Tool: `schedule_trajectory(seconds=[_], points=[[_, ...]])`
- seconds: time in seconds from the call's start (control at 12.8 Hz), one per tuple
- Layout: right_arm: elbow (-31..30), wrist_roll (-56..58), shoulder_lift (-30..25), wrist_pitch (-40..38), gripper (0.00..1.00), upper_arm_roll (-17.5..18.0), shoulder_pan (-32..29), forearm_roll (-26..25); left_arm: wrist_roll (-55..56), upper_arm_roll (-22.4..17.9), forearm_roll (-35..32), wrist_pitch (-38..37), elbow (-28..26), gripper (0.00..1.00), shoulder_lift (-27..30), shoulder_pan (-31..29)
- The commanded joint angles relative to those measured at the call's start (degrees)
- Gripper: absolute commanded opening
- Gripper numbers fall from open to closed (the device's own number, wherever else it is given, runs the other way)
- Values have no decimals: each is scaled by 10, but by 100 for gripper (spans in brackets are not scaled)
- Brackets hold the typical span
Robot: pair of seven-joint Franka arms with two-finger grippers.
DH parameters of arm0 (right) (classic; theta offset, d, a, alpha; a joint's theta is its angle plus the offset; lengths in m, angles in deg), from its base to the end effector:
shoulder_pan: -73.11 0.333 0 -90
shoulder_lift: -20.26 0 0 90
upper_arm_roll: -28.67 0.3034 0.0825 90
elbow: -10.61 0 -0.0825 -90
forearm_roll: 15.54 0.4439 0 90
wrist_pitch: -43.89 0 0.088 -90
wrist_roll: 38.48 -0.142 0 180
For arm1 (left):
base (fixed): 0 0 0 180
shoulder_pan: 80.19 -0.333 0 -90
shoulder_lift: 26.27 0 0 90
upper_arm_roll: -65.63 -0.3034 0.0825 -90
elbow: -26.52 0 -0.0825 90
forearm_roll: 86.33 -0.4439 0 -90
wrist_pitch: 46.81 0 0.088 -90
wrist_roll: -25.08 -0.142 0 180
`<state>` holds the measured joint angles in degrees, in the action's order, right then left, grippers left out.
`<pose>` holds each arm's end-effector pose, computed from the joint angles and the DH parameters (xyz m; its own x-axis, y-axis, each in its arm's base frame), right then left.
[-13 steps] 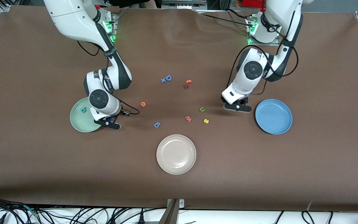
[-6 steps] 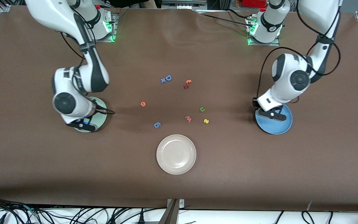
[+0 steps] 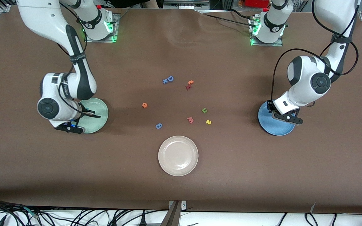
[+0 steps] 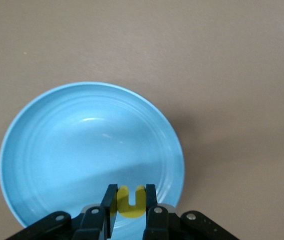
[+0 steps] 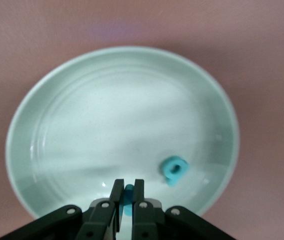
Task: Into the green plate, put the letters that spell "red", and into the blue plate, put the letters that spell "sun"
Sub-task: 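Place the teal L on the mint plate while the left places yellow u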
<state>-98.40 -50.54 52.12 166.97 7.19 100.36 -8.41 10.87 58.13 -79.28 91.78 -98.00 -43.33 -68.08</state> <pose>0.6204 0.0614 0.1152 0.9562 -0.1806 -0.2305 -0.1448 -0.9758 0.1637 0.5875 -0.0474 0.1575 0.9706 -0.2374 -0.0388 -0.2354 -0.9706 0.0495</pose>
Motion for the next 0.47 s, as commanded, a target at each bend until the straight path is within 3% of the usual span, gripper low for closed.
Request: schedule_trajectory(seconds=[0.0, 0.08, 0.16, 0.23, 0.31, 0.39], points=[[-14, 10, 14, 27, 3, 4, 3, 14, -12, 5, -14, -10, 24, 13, -21, -16], [-15, 13, 15, 27, 6, 4, 3, 15, -12, 5, -15, -10, 26, 13, -24, -16], [-14, 16, 15, 26, 23, 4, 1, 15, -12, 5, -15, -10, 30, 14, -27, -16], [-14, 16, 14, 25, 57, 4, 2, 15, -12, 5, -14, -10, 32, 19, -28, -16], [-12, 15, 11, 22, 80, 4, 2, 15, -8, 6, -13, -10, 32, 47, -29, -16], [-10, 11, 3, 15, 82, 3, 3, 15, -3, 6, -7, -10, 32, 99, -31, -19]])
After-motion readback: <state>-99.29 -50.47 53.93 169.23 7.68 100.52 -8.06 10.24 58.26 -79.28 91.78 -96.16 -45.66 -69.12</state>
